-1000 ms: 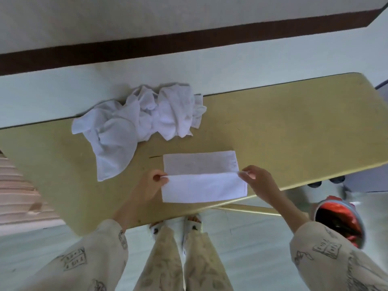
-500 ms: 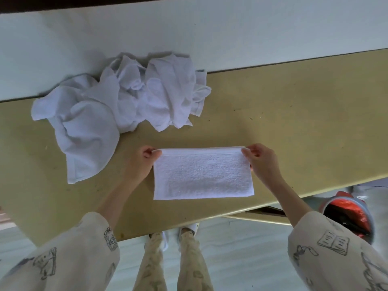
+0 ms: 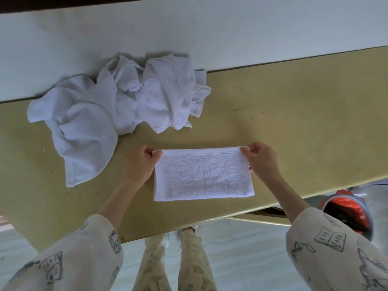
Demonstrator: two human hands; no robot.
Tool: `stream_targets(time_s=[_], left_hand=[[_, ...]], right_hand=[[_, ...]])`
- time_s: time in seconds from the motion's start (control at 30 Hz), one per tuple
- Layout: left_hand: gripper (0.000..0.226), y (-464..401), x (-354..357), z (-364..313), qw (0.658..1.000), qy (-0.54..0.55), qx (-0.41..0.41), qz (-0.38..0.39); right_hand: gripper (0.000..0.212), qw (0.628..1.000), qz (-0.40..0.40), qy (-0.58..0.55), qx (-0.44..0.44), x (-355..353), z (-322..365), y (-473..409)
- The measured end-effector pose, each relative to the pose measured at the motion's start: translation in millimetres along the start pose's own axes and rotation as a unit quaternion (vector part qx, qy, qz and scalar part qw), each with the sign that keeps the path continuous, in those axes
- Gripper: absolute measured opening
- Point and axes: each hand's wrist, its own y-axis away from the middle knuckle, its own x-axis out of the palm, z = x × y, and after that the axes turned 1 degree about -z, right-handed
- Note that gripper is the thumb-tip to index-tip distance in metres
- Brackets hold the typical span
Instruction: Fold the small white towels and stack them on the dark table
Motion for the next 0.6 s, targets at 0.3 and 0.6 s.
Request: stream_targets(time_s=[0.3, 0.6], left_hand=[[0.029, 42.6, 13.8, 11.9, 0.929, -0.243, 0.180, -0.212], [0.051, 43.7, 75.0, 30.3, 0.865, -0.399, 0.300, -0.052]], right_hand=[[0.039, 0.959, -0.170, 0.101, -0.203, 6.7, 1.1, 42.7], [0.046, 0.915, -0.076, 0.207, -0.339, 74.0, -27.5, 51.7]])
